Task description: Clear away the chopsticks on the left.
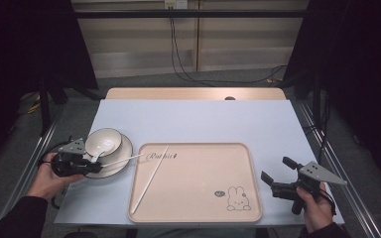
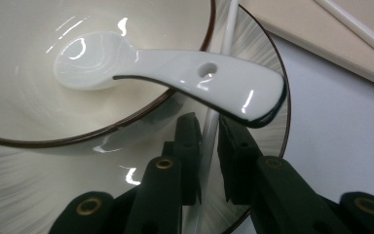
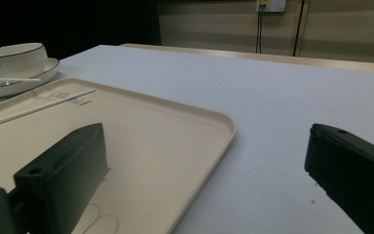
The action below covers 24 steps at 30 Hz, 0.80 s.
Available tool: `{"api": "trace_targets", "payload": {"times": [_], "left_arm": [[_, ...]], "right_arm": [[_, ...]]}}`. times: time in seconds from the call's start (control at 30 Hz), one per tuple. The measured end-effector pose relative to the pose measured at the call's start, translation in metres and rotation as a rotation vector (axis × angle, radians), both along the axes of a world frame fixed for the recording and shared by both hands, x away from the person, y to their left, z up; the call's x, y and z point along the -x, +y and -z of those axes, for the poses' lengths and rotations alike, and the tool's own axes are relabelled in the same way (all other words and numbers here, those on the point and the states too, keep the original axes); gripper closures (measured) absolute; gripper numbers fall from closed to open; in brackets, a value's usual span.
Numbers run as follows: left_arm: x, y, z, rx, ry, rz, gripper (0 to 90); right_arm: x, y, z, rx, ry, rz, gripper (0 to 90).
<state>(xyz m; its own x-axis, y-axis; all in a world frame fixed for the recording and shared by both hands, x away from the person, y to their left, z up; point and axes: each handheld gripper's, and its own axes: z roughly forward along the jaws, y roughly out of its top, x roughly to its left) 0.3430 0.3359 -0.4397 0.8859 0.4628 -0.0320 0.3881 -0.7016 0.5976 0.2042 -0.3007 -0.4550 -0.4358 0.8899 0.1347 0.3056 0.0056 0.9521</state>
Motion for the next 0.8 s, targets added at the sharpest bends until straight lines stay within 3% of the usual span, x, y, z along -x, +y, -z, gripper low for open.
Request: {"api": "trace_targets", "payload": {"times": [0.2,0.47,0.8], "left_arm": [[0.001,-0.003,0.003,-0.01,0.005,0.02,81.4],[0.003,-0.003,0.001,-0.007,0.048,0.015,84.7],[0.011,-0.009,-0.009,0.084,0.081,-0.044,84.8]], "right_arm": [[0.0,0.0,0.0,-0.002,0.001,-0.001,1.4],[0.0,0.0,0.0,-0.004,0.0,-0.004,1.4],[0.0,0.0,0.0,-0.008,0.004,-0.003,1.4]]}}
